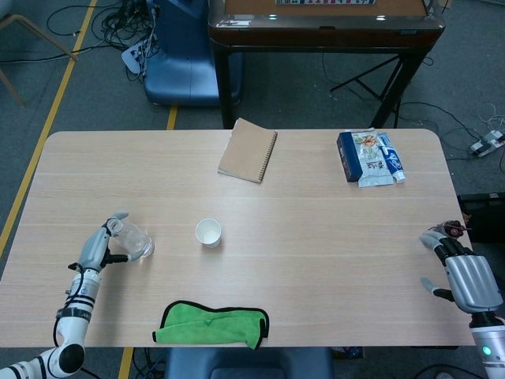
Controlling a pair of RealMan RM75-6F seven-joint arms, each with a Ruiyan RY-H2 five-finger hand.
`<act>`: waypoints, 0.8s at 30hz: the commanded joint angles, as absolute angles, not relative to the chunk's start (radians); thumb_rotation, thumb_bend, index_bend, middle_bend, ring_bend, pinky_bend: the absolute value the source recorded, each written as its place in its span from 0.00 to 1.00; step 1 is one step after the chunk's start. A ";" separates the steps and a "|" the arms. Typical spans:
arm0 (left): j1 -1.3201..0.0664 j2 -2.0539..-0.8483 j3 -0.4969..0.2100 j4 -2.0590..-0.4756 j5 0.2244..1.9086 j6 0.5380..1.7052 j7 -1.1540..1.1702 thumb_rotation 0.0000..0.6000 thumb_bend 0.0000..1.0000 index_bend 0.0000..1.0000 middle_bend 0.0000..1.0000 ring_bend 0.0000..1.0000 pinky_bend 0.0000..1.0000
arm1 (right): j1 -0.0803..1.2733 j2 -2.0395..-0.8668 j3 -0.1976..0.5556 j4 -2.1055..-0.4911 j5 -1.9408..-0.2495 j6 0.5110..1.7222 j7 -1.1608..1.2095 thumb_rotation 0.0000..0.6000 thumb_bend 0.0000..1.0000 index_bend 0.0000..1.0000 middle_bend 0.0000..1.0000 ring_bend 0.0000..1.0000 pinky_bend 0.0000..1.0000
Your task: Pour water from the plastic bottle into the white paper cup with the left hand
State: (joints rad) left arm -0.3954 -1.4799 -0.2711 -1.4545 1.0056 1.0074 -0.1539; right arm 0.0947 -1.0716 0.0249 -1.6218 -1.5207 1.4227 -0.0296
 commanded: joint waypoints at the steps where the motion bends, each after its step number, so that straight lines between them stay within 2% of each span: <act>1: -0.399 -1.487 -0.272 -1.445 1.005 0.997 -0.172 1.00 0.00 0.15 0.11 0.13 0.23 | 0.094 -1.071 0.025 -1.622 -1.521 1.424 -0.028 1.00 0.17 0.23 0.21 0.22 0.47; 24: -0.410 -1.495 -0.278 -1.436 1.002 0.934 -0.283 1.00 0.00 0.16 0.13 0.15 0.23 | 0.092 -1.067 0.026 -1.622 -1.524 1.428 -0.020 1.00 0.17 0.23 0.21 0.22 0.47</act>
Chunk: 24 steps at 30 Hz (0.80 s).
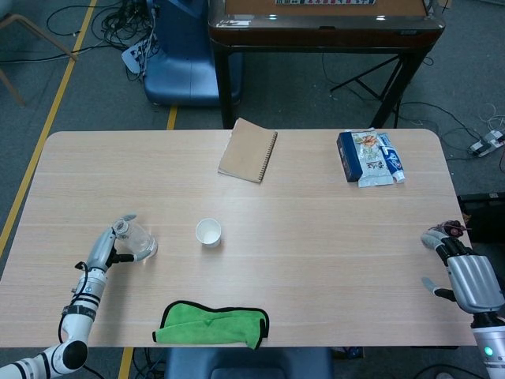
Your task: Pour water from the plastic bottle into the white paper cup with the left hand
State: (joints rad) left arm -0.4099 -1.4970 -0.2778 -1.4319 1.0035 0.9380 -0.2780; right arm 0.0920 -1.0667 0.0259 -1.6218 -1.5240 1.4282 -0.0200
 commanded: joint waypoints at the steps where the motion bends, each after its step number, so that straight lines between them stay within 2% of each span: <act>1: -0.411 -1.493 -0.279 -1.439 1.000 0.928 -0.290 1.00 0.00 0.16 0.13 0.15 0.23 | 0.092 -1.067 0.026 -1.622 -1.524 1.428 -0.020 1.00 0.17 0.23 0.21 0.22 0.47; 24: -0.431 -1.543 -0.281 -1.393 1.004 0.928 -0.314 1.00 0.00 0.18 0.15 0.15 0.23 | 0.088 -1.060 0.027 -1.625 -1.528 1.436 -0.009 1.00 0.17 0.23 0.21 0.22 0.47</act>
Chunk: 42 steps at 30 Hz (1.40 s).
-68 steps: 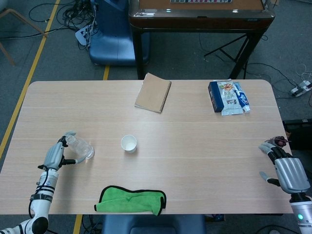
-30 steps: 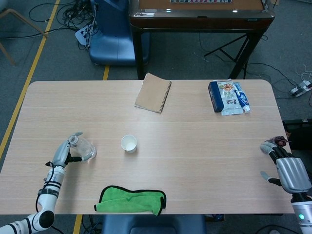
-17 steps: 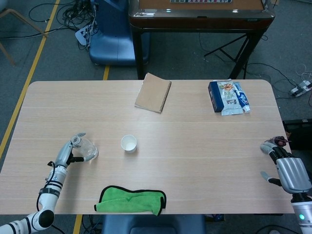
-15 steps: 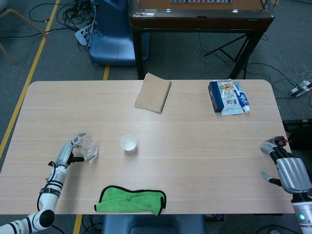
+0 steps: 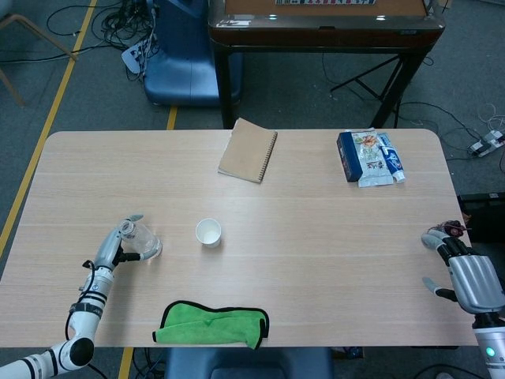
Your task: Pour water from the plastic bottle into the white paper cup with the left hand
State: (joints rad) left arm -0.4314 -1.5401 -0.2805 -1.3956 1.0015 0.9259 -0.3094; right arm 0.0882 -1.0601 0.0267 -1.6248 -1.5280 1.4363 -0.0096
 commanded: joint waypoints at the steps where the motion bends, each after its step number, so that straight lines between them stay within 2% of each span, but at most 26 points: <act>1: -0.430 -1.544 -0.282 -1.392 1.006 0.929 -0.320 1.00 0.00 0.19 0.15 0.15 0.23 | 0.088 -1.060 0.027 -1.625 -1.528 1.436 -0.009 1.00 0.17 0.23 0.21 0.22 0.47; 12: -0.426 -1.543 -0.283 -1.383 1.043 0.919 -0.387 1.00 0.00 0.29 0.25 0.22 0.24 | 0.088 -1.060 0.028 -1.624 -1.527 1.436 -0.007 1.00 0.17 0.23 0.21 0.22 0.47; 18: -0.428 -1.542 -0.281 -1.374 1.060 0.905 -0.419 1.00 0.00 0.31 0.26 0.24 0.35 | 0.088 -1.059 0.028 -1.623 -1.526 1.436 -0.004 1.00 0.17 0.23 0.21 0.22 0.47; 30: -0.428 -1.545 -0.274 -1.358 1.097 0.907 -0.464 1.00 0.00 0.36 0.31 0.30 0.41 | 0.087 -1.056 0.029 -1.624 -1.527 1.439 0.001 1.00 0.17 0.23 0.21 0.22 0.47; 42: -0.423 -1.558 -0.265 -1.341 1.144 0.945 -0.490 1.00 0.00 0.48 0.43 0.41 0.51 | 0.086 -1.056 0.029 -1.625 -1.526 1.438 0.001 1.00 0.17 0.23 0.21 0.22 0.47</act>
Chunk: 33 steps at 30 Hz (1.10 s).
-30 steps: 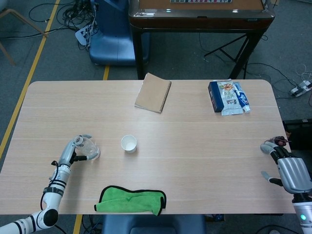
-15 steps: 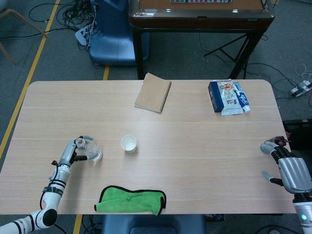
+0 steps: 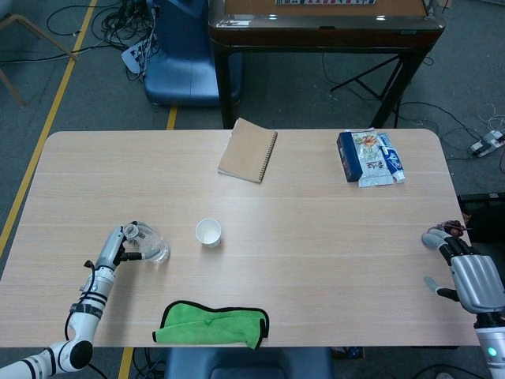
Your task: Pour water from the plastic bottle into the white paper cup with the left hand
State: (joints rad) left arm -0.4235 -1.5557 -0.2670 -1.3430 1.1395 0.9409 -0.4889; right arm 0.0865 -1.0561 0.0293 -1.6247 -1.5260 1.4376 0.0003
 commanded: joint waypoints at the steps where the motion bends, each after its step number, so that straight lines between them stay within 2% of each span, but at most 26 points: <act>1: -0.423 -1.559 -0.265 -1.340 1.145 0.947 -0.491 1.00 0.00 0.49 0.44 0.42 0.52 | 0.086 -1.056 0.029 -1.625 -1.526 1.439 0.001 1.00 0.17 0.23 0.21 0.22 0.47; 21: -0.418 -1.574 -0.254 -1.346 1.181 1.034 -0.418 1.00 0.02 0.54 0.52 0.48 0.59 | 0.086 -1.054 0.030 -1.625 -1.525 1.437 0.006 1.00 0.17 0.23 0.21 0.22 0.47; 33: -0.432 -1.555 -0.252 -1.418 1.193 1.143 -0.143 1.00 0.04 0.54 0.52 0.48 0.59 | 0.086 -1.057 0.028 -1.626 -1.530 1.438 -0.001 1.00 0.17 0.23 0.21 0.22 0.47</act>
State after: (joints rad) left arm -0.4253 -1.5598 -0.2507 -1.3993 1.1979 1.1129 -0.2156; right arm 0.0861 -1.0568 0.0279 -1.6259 -1.5302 1.4380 -0.0010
